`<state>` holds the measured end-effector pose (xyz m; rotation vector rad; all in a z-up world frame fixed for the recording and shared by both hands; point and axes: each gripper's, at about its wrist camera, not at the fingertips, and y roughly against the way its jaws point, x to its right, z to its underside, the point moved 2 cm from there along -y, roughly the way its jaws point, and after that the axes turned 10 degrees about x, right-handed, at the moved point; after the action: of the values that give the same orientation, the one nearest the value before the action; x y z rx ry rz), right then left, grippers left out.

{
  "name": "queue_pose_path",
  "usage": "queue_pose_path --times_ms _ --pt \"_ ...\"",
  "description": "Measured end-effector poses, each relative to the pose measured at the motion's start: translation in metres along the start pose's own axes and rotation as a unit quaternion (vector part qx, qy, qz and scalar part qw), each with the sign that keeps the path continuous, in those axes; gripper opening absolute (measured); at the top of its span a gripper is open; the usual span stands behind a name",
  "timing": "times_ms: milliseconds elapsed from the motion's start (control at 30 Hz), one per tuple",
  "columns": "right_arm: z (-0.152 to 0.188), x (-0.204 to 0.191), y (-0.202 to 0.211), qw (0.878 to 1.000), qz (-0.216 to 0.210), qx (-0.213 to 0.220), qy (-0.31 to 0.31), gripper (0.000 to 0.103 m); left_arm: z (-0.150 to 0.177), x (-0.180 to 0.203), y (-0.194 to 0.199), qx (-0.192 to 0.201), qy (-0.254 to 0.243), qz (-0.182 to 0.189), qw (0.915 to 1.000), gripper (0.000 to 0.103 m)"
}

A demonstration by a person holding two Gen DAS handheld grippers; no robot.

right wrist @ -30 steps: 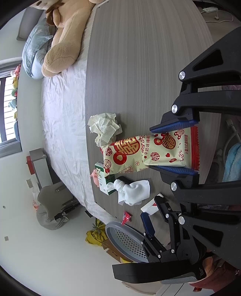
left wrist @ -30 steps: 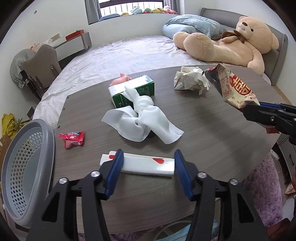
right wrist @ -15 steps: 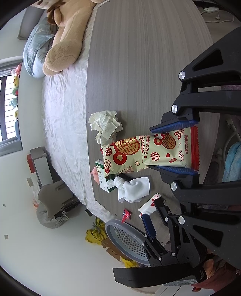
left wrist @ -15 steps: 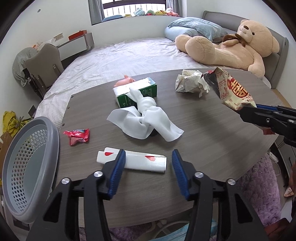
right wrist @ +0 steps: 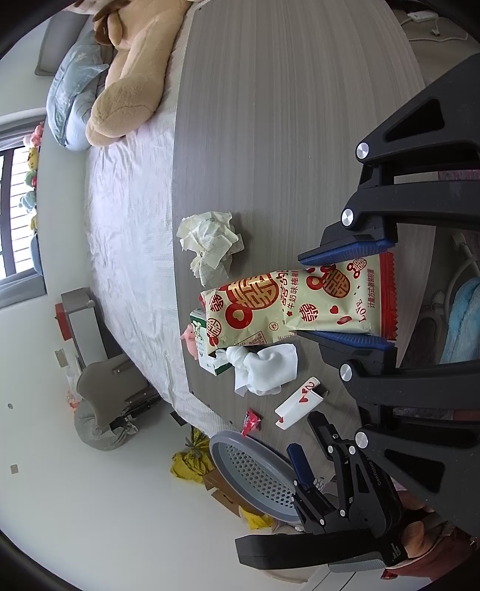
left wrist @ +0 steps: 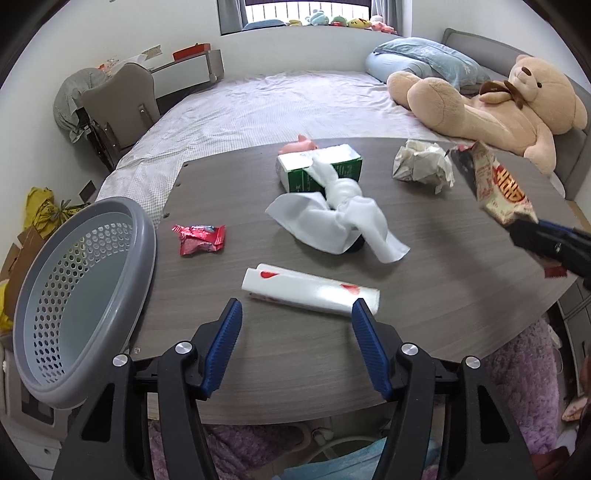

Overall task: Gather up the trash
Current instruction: 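Lift the snack bag with the right gripper while the left gripper approaches the white tube, then close the left gripper on the white heart-printed tube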

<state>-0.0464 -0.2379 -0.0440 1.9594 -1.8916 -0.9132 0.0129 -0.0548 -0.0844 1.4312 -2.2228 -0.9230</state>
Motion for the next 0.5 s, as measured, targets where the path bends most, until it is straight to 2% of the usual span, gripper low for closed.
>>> queue_pose_path --times_ms 233,500 --pt "0.0 0.001 0.001 1.0 0.0 0.0 0.0 0.033 -0.016 0.017 -0.007 -0.003 0.007 -0.009 0.9999 0.064" --pt "-0.001 0.003 0.004 1.0 0.003 0.003 -0.004 0.033 -0.017 0.024 -0.023 -0.036 0.003 -0.051 0.998 0.065"
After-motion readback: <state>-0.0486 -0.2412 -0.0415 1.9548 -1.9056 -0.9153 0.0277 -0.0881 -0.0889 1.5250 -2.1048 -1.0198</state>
